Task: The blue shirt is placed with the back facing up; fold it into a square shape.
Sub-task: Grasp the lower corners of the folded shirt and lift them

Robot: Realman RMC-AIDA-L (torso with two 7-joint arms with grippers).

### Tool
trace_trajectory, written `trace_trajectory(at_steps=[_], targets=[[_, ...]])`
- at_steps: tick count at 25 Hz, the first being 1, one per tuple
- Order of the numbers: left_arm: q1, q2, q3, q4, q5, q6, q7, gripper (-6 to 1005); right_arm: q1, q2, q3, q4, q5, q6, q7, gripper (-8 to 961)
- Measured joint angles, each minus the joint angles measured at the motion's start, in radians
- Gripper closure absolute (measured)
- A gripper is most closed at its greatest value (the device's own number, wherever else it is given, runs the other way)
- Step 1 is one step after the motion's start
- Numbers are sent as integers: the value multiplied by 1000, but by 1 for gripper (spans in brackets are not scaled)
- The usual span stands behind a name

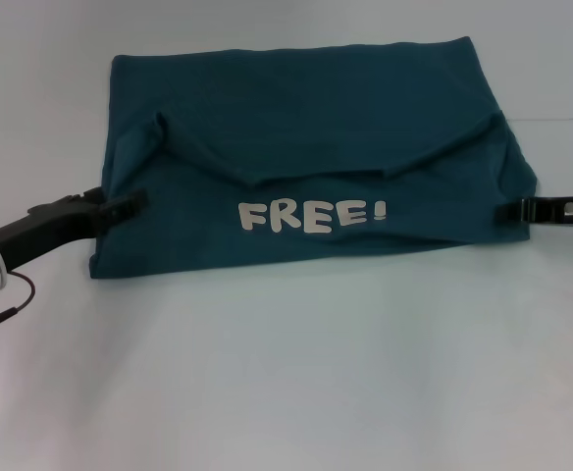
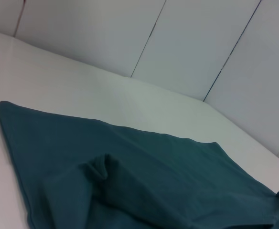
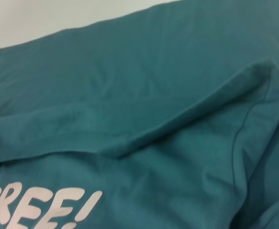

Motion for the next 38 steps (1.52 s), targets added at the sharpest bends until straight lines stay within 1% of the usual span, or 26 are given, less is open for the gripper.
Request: trace_trajectory(at_steps=[2, 10, 17, 28, 29, 38], targets=[[1, -1, 0, -1, 0, 0, 0, 201, 0, 0, 0, -4, 2, 4, -1, 747], [4, -1, 0, -13, 23, -14, 0, 201, 19, -9, 2, -7, 3, 19, -10, 941], [8, -1, 0, -14, 32, -26, 0, 200, 23, -15, 2, 3, 2, 27, -9, 944], [2, -2, 24, -15, 133, -94, 4, 200, 16, -15, 1, 3, 3, 27, -10, 944], [2, -4, 29, -15, 150, -108, 10, 200, 16, -16, 1, 3, 3, 25, -10, 944], [4, -15, 104, -15, 156, -151, 16, 200, 15, -17, -2, 3, 1, 25, -10, 943]])
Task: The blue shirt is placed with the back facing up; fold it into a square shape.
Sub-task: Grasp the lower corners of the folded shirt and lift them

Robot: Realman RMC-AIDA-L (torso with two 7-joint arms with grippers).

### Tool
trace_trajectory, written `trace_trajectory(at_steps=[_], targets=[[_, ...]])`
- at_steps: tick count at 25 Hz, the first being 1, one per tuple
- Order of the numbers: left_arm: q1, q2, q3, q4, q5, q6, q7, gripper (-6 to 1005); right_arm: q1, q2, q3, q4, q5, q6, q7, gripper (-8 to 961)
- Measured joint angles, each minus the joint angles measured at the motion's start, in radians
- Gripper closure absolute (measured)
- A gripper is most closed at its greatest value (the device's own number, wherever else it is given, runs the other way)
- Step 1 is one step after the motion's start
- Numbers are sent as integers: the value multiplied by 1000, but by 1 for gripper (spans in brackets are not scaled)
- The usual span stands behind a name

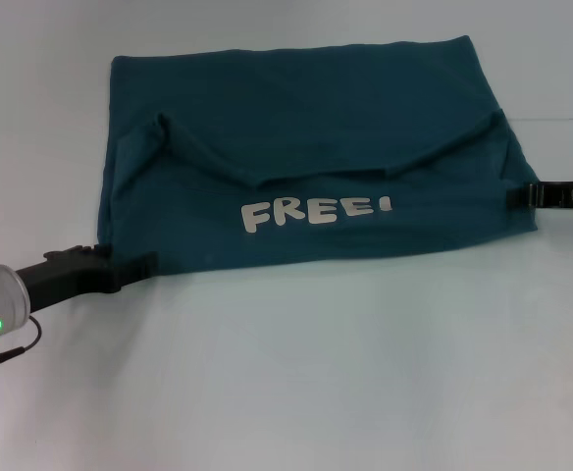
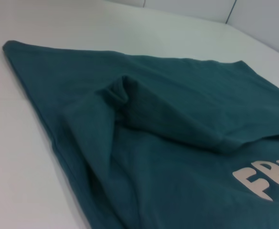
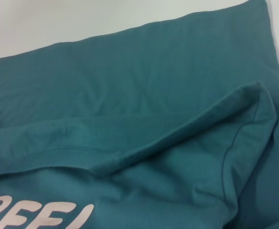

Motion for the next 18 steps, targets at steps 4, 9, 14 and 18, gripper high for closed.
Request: trace_trajectory(at_steps=[4, 9, 14, 18], targets=[[-1, -1, 10, -4, 3, -6, 0, 200, 0, 0, 2, 0, -2, 1, 0, 943], [-2, -2, 8, -2, 4, -8, 0, 200, 0, 0, 1, 8, -2, 5, 0, 943], [4, 0, 1, 19, 4, -17, 0, 201, 0, 0, -1, 12, -4, 7, 0, 943], [11, 0, 1, 23, 11, -19, -1, 202, -1, 0, -1, 16, -4, 7, 0, 944]])
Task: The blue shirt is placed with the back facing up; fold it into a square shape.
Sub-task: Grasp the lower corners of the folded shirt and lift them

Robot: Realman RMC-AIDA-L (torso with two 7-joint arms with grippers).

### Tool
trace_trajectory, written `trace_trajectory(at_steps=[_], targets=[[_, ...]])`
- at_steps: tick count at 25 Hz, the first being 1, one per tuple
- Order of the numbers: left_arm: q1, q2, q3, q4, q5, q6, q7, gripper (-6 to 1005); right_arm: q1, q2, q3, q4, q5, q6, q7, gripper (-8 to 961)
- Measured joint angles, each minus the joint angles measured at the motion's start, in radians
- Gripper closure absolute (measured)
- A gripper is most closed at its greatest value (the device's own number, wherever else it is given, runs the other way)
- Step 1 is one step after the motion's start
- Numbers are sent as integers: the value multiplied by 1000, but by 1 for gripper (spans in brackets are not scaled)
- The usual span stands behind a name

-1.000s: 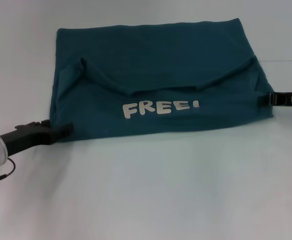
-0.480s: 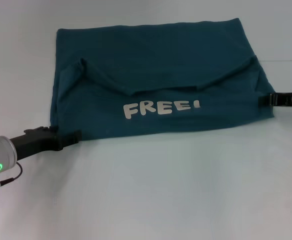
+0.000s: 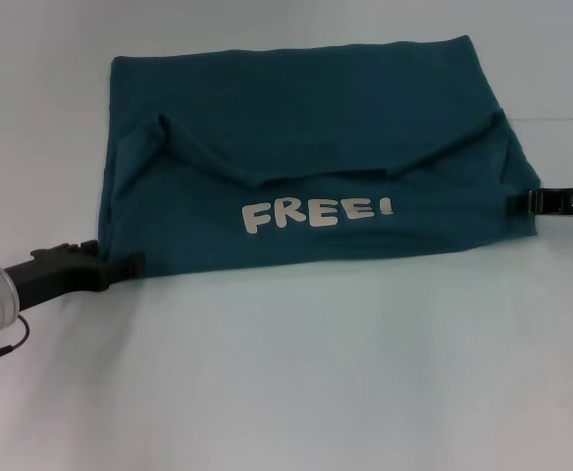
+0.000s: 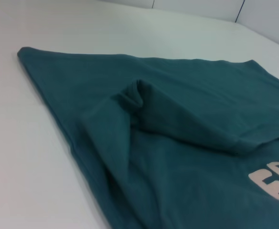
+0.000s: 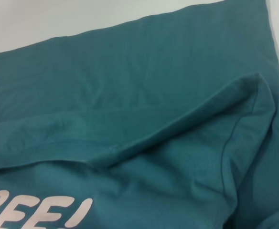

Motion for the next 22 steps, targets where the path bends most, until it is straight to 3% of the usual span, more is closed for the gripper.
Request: trace_trajectory(at_steps=[19, 22], targets=[[0, -2, 9, 0, 32, 5, -6, 211, -1, 0, 0, 5, 0, -1, 0, 943], [-5, -2, 9, 0, 45, 4, -8, 423, -2, 0, 0, 5, 0, -1, 0, 943]])
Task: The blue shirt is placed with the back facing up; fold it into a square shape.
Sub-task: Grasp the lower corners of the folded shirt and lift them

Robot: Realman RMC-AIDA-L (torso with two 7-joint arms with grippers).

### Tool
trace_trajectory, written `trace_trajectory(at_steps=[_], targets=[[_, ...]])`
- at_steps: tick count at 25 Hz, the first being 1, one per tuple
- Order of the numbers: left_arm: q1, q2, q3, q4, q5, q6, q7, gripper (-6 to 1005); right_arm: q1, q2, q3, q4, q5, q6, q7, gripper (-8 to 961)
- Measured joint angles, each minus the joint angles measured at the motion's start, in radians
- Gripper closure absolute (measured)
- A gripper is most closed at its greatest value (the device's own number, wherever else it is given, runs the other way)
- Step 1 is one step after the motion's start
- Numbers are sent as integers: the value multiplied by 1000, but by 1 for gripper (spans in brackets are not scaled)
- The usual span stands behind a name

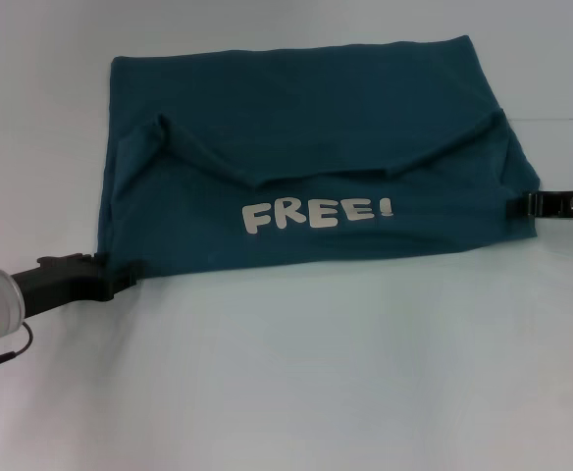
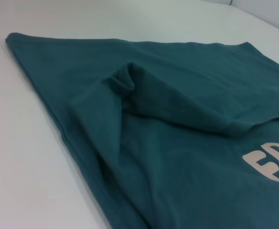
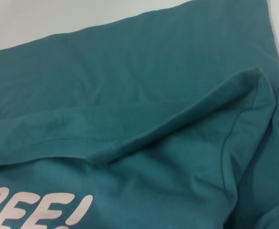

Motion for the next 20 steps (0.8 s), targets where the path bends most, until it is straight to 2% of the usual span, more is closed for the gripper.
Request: trace_trajectory(at_steps=[10, 20], targets=[[-5, 0, 1, -2, 13, -2, -2, 666, 0, 0, 0, 2, 0, 0, 0, 944], [-6, 0, 1, 7, 13, -5, -20, 970, -5, 0, 4, 2, 5, 0, -10, 943]])
